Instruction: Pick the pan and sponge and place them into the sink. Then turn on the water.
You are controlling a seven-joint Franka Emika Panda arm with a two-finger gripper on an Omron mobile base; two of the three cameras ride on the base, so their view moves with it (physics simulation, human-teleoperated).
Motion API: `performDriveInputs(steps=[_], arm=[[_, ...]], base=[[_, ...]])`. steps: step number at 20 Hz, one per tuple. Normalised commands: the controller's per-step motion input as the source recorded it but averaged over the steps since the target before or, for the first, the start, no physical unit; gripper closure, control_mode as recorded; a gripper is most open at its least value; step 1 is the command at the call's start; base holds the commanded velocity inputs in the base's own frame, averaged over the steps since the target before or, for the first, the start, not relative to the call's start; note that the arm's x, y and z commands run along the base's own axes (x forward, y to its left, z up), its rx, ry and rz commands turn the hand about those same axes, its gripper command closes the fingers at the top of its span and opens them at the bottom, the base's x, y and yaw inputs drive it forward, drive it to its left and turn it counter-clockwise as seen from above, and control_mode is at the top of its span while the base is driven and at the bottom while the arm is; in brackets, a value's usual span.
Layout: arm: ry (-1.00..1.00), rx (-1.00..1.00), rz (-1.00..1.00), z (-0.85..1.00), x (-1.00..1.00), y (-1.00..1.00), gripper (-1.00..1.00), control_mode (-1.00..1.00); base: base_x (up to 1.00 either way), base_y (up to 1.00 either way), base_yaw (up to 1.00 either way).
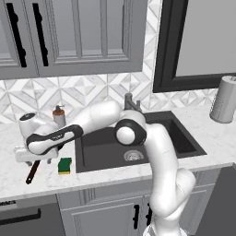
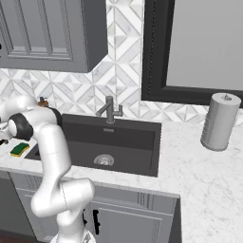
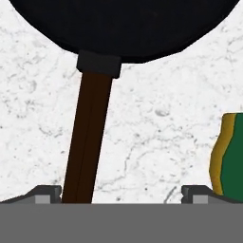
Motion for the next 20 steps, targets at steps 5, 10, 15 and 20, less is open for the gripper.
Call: performDriveInputs(steps=[5,10,15,20], arm=[[0.00,0.00,0.00,-0.19,0.13,0.13,-1.00,-1.00],[0.00,0.00,0.00,-0.16,0.09,0.10,-1.00,-1.00],[0.00,0.00,0.00,-0.12,0.09,0.12,-1.00,-1.00],[0.00,0.00,0.00,-0.09,0.13,0.16,-1.00,-1.00]], base=[[0.00,0.00,0.00],[0.00,0.00,0.00],[0.00,0.00,0.00],[0.00,0.00,0.00]])
